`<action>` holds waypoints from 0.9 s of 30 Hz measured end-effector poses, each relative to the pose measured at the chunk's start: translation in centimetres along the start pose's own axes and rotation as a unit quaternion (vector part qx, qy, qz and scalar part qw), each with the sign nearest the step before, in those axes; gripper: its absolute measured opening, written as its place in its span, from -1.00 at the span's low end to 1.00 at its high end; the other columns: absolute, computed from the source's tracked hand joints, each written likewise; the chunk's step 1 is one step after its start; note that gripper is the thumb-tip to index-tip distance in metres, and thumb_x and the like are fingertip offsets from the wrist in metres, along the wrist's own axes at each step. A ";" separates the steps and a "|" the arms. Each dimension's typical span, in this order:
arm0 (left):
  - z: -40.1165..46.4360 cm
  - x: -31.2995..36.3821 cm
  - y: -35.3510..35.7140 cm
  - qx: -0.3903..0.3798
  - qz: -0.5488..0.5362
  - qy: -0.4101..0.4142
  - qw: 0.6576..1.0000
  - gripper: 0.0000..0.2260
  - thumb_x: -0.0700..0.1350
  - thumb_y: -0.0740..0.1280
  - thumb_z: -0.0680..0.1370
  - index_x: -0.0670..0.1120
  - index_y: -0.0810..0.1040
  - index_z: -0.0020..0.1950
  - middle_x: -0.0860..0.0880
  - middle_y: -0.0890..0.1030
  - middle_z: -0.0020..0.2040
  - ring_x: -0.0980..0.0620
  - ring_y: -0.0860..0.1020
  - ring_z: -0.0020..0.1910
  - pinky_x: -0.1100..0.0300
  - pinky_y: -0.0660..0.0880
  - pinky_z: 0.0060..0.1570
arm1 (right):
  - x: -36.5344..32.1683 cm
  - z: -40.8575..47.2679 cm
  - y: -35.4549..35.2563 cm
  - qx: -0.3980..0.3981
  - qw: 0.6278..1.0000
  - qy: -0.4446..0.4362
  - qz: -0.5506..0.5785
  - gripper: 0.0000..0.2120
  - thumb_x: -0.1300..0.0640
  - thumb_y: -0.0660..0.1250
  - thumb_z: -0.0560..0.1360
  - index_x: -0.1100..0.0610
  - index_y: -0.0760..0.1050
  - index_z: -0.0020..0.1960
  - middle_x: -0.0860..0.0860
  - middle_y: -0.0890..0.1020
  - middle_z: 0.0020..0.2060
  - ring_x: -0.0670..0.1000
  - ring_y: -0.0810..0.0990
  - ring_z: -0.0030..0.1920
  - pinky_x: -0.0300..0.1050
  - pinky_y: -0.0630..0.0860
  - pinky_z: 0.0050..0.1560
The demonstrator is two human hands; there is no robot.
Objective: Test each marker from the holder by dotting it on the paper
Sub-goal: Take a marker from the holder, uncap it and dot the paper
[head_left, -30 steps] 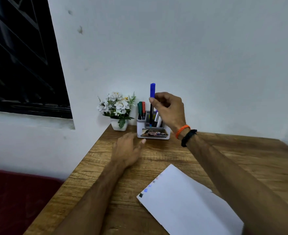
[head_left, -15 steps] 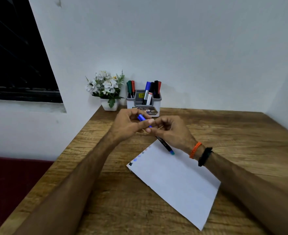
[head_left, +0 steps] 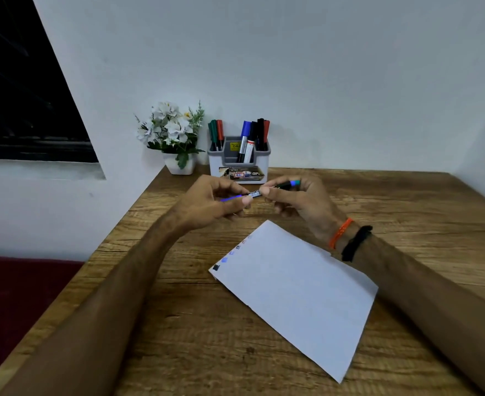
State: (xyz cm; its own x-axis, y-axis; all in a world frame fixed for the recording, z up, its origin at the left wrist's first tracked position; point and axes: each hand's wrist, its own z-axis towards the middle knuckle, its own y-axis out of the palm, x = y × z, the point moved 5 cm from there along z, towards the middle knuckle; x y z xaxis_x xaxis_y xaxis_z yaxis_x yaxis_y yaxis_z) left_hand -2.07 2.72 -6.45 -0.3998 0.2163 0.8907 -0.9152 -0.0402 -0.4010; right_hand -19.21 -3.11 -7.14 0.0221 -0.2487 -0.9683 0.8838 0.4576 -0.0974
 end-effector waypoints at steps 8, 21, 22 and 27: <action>0.0 0.7 2.5 -0.010 0.173 0.087 0.981 -0.80 -0.08 0.30 0.59 0.13 0.55 -0.22 0.20 0.57 -0.41 0.23 0.52 -0.41 0.32 0.41 -0.33 | 0.3 -0.4 1.9 -0.038 0.999 0.030 0.023 -0.78 0.08 0.42 0.51 0.14 0.57 -0.27 0.03 0.63 -0.37 -0.04 0.51 -0.45 -0.23 0.37 -0.45; -0.3 0.6 3.1 -0.019 0.153 0.134 0.979 -0.79 0.09 0.22 0.57 0.08 0.62 -0.08 0.06 0.69 -0.15 0.06 0.64 -0.11 -0.05 0.57 -0.06 | 1.1 -0.1 2.1 -0.067 0.994 0.027 0.078 -0.65 0.20 0.40 0.53 0.07 0.50 -0.43 0.07 0.52 -0.48 0.00 0.44 -0.50 -0.22 0.34 -0.46; -0.3 0.7 3.1 -0.020 0.150 0.134 0.979 -0.80 0.06 0.23 0.57 0.06 0.62 -0.09 0.06 0.69 -0.14 0.06 0.65 -0.10 -0.06 0.57 -0.05 | 1.1 -0.1 2.1 -0.071 0.994 0.023 0.080 -0.66 0.20 0.40 0.52 0.07 0.50 -0.43 0.07 0.52 -0.47 0.00 0.44 -0.48 -0.21 0.34 -0.45; 0.0 0.6 3.1 -0.015 0.159 0.137 0.978 -0.76 0.09 0.25 0.59 0.01 0.64 -0.06 0.06 0.68 -0.15 0.05 0.64 -0.12 -0.04 0.56 -0.11 | 1.1 0.1 1.8 -0.074 0.990 0.025 0.120 -0.63 0.26 0.38 0.52 0.06 0.51 -0.44 0.05 0.58 -0.46 -0.06 0.47 -0.48 -0.24 0.37 -0.49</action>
State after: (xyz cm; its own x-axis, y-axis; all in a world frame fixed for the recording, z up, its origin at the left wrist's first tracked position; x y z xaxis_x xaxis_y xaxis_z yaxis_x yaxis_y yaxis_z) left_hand -5.19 2.73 -7.17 -0.6315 0.4502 0.6312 -0.7434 -0.1203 -0.6579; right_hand -17.51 -2.60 -8.35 0.1967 -0.0769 -0.9775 0.7781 0.6188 0.1079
